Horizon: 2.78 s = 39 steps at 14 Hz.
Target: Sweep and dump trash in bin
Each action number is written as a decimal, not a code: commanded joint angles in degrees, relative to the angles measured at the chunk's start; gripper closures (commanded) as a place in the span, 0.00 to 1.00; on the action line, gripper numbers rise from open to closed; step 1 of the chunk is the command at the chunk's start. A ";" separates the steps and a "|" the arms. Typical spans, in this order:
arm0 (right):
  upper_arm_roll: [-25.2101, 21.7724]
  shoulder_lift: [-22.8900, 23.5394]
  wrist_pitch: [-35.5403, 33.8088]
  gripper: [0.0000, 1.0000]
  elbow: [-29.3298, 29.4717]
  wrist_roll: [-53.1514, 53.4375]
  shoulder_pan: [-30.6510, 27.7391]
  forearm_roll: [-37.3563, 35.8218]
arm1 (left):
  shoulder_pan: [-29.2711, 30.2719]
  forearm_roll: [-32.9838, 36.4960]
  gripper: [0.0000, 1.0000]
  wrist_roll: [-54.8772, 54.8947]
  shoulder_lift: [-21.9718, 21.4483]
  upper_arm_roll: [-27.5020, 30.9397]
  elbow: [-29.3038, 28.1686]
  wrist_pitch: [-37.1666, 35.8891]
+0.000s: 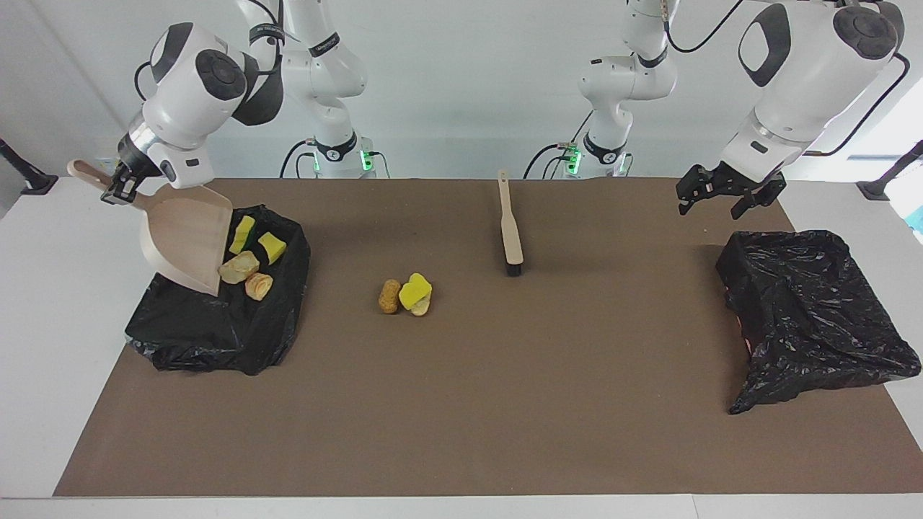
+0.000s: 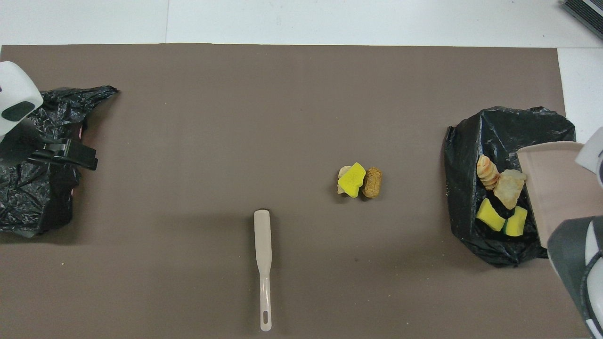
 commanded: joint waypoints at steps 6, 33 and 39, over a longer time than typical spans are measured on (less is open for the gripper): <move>4.88 -0.64 -22.19 1.00 12.05 13.78 4.83 8.64 | 0.84 0.95 0.00 0.41 0.13 -0.07 0.66 -1.34; 11.84 49.89 11.35 1.00 45.90 126.94 33.21 48.66 | 0.31 -2.57 0.00 0.06 -0.58 0.02 -1.36 3.67; 11.84 52.27 15.40 0.52 45.28 125.72 33.48 48.31 | -0.13 -2.57 0.00 0.32 -0.66 -0.42 -1.54 3.31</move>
